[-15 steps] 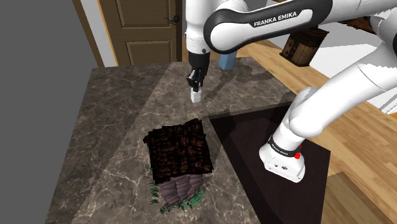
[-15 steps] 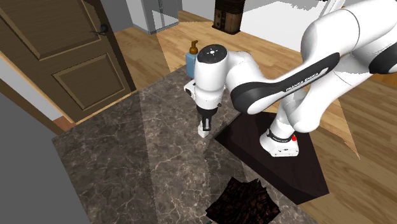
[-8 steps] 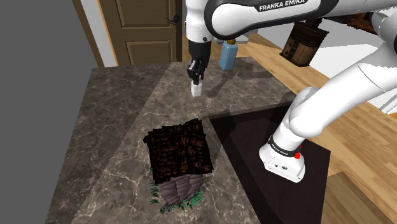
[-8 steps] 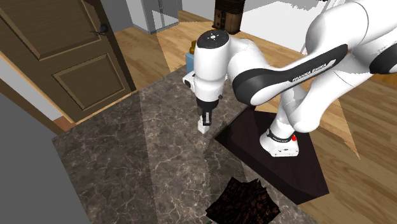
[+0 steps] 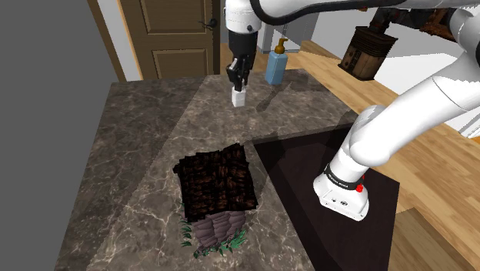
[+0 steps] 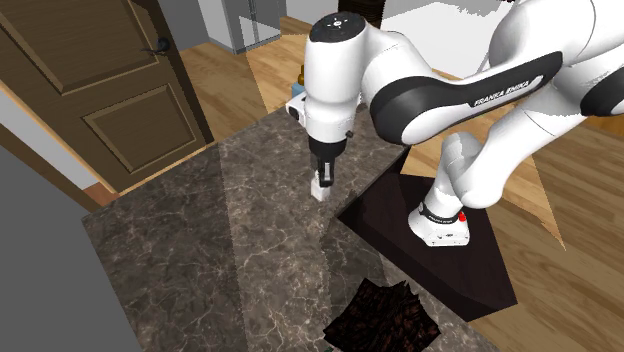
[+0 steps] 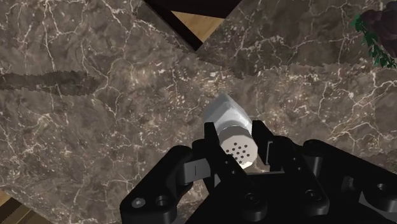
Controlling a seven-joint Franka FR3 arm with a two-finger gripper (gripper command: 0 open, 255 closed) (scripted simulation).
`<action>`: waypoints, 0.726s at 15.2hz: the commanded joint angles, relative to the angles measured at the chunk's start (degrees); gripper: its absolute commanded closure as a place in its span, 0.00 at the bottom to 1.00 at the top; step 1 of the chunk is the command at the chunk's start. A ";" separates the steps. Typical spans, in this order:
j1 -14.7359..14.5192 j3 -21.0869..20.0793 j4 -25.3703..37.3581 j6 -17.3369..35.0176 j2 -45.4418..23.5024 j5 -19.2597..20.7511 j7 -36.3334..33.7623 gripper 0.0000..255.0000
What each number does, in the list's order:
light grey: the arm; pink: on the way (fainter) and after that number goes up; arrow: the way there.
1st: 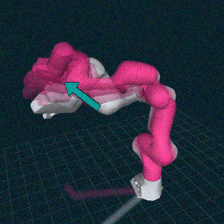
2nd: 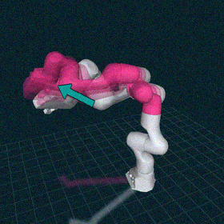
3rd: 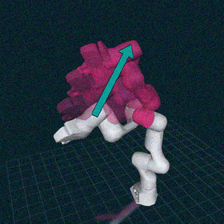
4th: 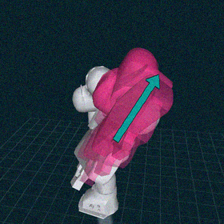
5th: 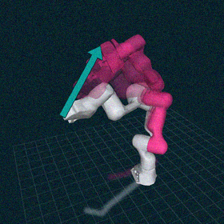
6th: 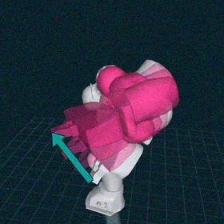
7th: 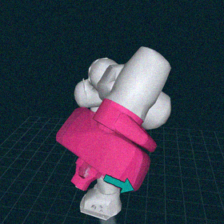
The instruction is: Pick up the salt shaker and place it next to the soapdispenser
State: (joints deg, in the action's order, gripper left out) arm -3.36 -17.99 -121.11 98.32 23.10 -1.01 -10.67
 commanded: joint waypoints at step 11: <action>0.42 0.29 10.76 -9.33 -1.47 0.54 0.36 1.00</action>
State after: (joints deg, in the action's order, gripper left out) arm -2.98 -17.72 -111.24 89.71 21.83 -0.53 -10.33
